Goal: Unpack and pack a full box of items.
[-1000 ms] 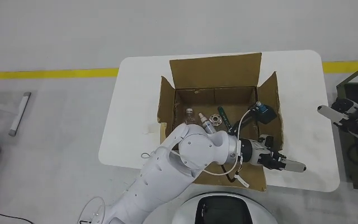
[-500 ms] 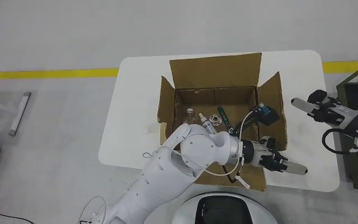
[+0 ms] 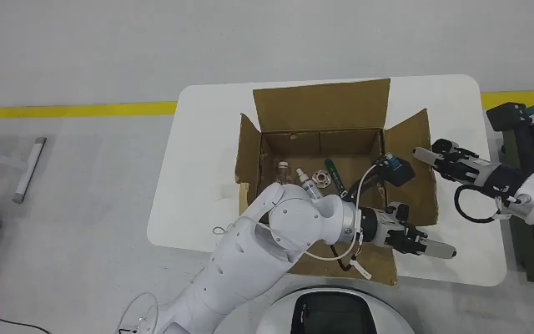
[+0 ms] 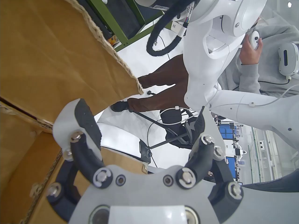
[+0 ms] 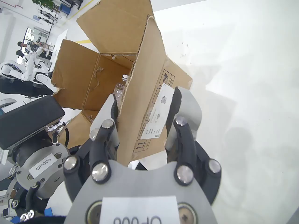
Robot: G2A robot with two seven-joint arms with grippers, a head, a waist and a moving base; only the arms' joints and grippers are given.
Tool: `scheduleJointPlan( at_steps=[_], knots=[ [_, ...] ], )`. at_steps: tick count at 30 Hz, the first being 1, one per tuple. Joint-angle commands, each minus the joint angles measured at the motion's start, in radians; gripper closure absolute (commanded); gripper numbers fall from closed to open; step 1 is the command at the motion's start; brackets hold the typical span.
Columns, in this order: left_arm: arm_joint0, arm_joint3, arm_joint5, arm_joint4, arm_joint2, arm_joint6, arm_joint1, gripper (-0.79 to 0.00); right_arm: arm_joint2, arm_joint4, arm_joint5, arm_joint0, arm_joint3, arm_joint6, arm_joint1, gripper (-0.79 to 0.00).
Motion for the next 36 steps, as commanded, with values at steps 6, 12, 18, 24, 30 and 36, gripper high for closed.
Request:
scheduleJointPlan(
  at_steps=[6, 12, 18, 24, 30, 36],
  knots=[
    [0.01, -0.071, -0.01, 0.155, -0.07, -0.03, 0.028, -0.785, 0.03, 0.033, -0.006, -0.085, -0.008, -0.058, -0.002, 0.0],
    [0.053, -0.171, 0.009, 0.425, -0.198, -0.093, 0.076, -0.785, 0.031, 0.045, -0.059, -0.158, -0.009, -0.133, -0.007, 0.0],
    [0.054, -0.182, 0.106, 0.733, -0.216, -0.169, 0.099, -0.785, 0.021, 0.044, -0.09, -0.205, -0.005, -0.186, -0.01, 0.0],
    [0.063, -0.167, 0.066, 1.047, -0.147, -0.204, 0.111, -0.785, 0.011, 0.034, -0.089, -0.231, 0.008, -0.221, -0.011, 0.0],
    [0.065, -0.164, 0.042, 1.133, -0.123, -0.212, 0.113, -0.785, 0.025, 0.045, -0.095, -0.256, 0.021, -0.287, -0.015, 0.0],
    [0.065, -0.164, 0.042, 1.133, -0.123, -0.212, 0.113, -0.785, 0.081, 0.081, -0.112, -0.293, 0.014, -0.322, -0.018, 0.0]
  ],
)
